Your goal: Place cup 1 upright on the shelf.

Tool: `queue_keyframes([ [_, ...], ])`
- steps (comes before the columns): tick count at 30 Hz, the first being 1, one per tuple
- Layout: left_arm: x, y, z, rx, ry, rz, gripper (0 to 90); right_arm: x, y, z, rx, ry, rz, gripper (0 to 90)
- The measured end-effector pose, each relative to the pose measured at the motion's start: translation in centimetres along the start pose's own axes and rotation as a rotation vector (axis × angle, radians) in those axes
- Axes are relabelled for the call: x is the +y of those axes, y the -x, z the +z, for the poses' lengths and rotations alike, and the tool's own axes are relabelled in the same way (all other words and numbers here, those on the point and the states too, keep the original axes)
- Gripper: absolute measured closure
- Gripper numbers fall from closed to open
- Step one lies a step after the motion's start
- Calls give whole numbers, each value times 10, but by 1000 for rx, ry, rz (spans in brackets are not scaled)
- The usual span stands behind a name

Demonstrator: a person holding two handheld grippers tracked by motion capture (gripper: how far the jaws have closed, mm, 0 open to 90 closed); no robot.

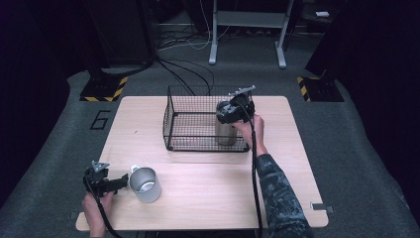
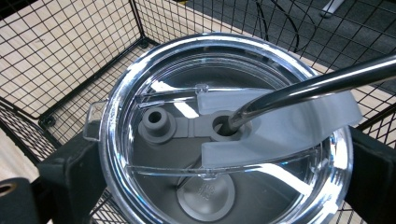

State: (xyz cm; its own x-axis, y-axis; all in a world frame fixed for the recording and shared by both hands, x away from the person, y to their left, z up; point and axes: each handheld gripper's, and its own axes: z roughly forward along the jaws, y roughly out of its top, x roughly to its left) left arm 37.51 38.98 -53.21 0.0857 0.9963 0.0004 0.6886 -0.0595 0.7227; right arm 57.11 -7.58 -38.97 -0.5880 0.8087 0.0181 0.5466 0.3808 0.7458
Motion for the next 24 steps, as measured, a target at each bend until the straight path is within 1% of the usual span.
queue_keyframes([
  [10, 0, 0, 0, 2, 0, 1, 11, 0, -1, -2, -1, -18, -14, 32],
  [16, 0, 0, 0, 0, 0, 0, 11, 0, -2, -4, -5, -35, -11, 27],
  [17, 0, 0, 0, 0, 0, 0, 11, 1, -1, -5, -7, -40, -22, 20],
  [19, 0, 0, 0, 0, 0, 0, 11, 1, -3, -5, -7, -50, -25, 0],
  [21, 0, 0, 0, 0, 0, 0, 11, 2, -4, -7, -15, -57, -37, 0],
  [23, 0, 0, 0, 0, 0, 0, 11, 3, -5, -9, -13, -58, -51, 0],
  [24, 0, 0, 0, 0, 0, -1, 11, 3, -6, -10, -20, -53, -58, 0],
])
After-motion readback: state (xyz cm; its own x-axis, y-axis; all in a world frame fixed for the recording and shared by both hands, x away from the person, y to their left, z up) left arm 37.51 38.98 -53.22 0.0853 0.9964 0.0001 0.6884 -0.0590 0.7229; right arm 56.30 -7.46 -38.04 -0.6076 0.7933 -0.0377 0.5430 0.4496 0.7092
